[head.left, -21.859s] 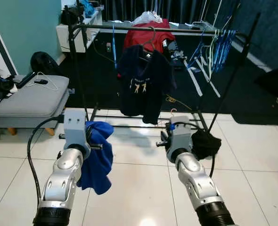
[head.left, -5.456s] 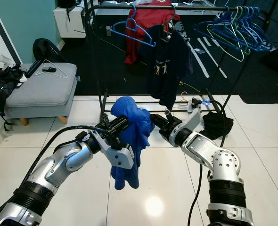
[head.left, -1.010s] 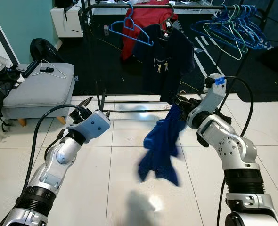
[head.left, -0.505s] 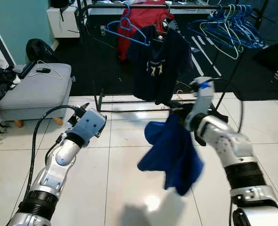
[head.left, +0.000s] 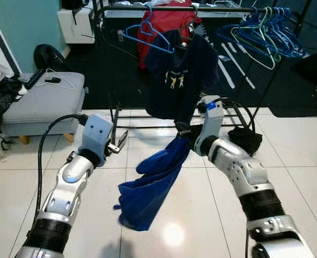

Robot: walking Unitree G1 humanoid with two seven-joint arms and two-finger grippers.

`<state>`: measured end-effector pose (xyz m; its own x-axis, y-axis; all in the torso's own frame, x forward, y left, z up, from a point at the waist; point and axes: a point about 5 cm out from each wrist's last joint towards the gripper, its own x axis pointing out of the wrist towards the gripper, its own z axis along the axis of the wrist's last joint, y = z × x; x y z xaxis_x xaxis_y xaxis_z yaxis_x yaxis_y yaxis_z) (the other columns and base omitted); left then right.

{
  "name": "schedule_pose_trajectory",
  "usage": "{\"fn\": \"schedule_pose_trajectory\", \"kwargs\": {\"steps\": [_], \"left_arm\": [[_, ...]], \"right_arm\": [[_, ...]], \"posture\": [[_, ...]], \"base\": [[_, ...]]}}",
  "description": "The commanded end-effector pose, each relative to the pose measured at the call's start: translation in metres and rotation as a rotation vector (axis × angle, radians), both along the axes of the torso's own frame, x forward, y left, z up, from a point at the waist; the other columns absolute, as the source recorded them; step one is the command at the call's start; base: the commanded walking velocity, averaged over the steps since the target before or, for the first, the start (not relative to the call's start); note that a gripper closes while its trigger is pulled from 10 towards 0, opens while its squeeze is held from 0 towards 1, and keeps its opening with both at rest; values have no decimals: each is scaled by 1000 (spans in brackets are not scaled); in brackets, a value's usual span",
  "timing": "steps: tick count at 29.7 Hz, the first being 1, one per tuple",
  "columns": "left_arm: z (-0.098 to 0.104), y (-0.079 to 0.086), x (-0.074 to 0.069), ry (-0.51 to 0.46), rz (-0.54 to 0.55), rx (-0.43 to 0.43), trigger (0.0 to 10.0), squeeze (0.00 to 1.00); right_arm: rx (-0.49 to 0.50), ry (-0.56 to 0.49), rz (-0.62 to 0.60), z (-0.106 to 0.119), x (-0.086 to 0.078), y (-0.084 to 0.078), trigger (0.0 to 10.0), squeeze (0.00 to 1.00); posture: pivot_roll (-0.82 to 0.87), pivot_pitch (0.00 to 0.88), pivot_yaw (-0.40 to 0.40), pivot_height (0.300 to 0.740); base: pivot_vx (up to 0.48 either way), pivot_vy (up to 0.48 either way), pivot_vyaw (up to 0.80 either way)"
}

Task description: Hang hanger

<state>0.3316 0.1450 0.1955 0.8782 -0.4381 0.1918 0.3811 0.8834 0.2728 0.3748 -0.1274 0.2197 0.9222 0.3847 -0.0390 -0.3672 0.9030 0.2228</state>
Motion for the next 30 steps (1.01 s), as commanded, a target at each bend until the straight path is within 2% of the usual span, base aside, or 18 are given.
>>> {"fn": "schedule_pose_trajectory", "kwargs": {"steps": [1,5,8,9,10,11,12,14,19,20,21,25,27,30], "left_arm": [[-10,-14,-6,73,-113,32,10000,1000],[-15,-21,-5,107,-140,57,10000,1000],[-22,-29,0,126,-147,105,10000,1000],[-30,-36,2,138,-167,157,10000,1000],[-30,-36,2,138,-167,157,10000,1000],[-39,-43,6,155,-179,204,10000,1000],[-39,-43,6,155,-179,204,10000,1000],[-52,-55,18,200,-135,240,10000,1000],[-57,-63,24,253,-104,232,10000,1000],[-59,-68,26,294,-89,198,10000,443],[-60,-72,29,330,-61,164,10000,0],[-61,-75,33,367,-4,140,10000,0],[-60,-79,38,378,55,94,10000,0],[-58,-82,41,376,71,73,10000,0]], "right_arm": [[107,-1,-92,9,6,-3,0,0],[162,14,-136,15,9,-2,0,0],[197,17,-126,22,13,3,0,0],[212,16,-113,26,14,6,0,0],[212,16,-113,26,14,6,0,0],[227,14,-98,31,15,10,0,0],[227,14,-98,31,15,10,0,0],[260,7,-72,43,17,15,0,0],[287,5,-75,52,17,15,0,0],[295,-2,-83,58,17,14,0,0],[307,-12,-90,65,16,14,0,0],[324,-25,-95,75,15,15,0,0],[342,-34,-93,83,14,17,0,0],[348,-37,-91,85,14,18,0,0]], "posture": [[-41,187,-1,740],[-45,189,-1,740],[-42,190,-9,740],[-48,192,-11,740],[-48,192,-11,740],[-59,193,-13,740],[-59,193,-13,740],[-66,196,-14,740],[-69,197,-14,740],[-76,201,-13,740],[-76,203,-13,740],[-77,205,-16,740],[-80,206,-16,740],[-81,206,-17,740]], "base": [[0,0,0],[0,0,0],[0,0,0],[0,0,0],[0,0,0],[0,0,0],[0,0,0],[0,0,0],[0,0,0],[0,0,0],[0,0,0],[0,0,0],[0,0,0],[0,0,0]]}}
